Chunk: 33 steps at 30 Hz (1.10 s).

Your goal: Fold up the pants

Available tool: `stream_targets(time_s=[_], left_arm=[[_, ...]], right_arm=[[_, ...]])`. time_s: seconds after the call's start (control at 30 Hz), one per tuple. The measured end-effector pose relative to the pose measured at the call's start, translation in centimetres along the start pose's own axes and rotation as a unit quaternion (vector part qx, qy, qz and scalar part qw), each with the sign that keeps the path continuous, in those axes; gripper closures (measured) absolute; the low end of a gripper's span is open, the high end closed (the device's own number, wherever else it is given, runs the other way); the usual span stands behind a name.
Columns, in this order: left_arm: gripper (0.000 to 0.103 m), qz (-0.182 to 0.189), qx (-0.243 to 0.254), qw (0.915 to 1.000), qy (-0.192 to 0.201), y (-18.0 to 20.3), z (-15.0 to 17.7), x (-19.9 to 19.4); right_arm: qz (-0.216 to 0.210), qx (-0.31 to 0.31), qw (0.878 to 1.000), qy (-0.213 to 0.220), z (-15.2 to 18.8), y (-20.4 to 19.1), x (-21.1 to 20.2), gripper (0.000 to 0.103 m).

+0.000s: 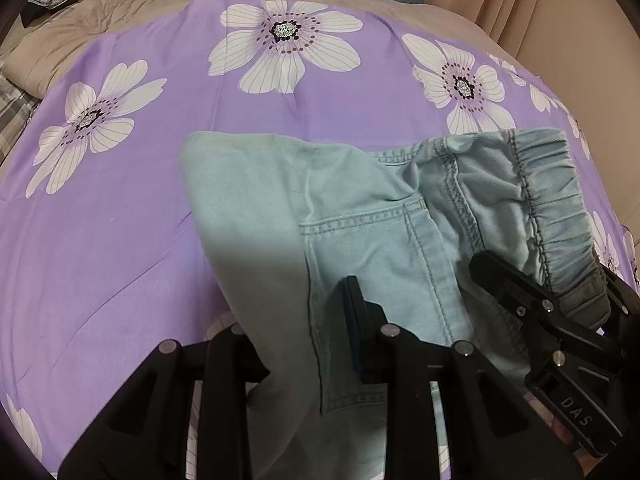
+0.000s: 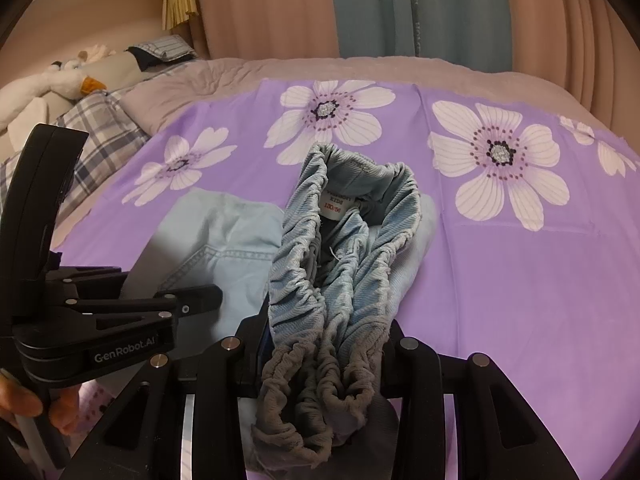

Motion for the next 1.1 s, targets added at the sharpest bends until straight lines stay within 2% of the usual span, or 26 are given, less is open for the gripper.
stream_targets(time_s=[1.1], left_arm=[[0.077, -0.016, 0.013, 0.9997, -0.011, -0.02, 0.20, 0.65]], right_arm=[[-0.001, 0.012, 1.000, -0.016, 0.81, 0.31, 0.43, 0.063]])
Point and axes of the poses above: each gripper's, at about its wrist camera, not at the fingertips, and x roughly the way its jaws point, y to its right, z to its underside, the point moved 10 cm from there along x, roughly the way its jaws point, and after that the axes turned 8 degrees about -x, right-handed, at the moved point
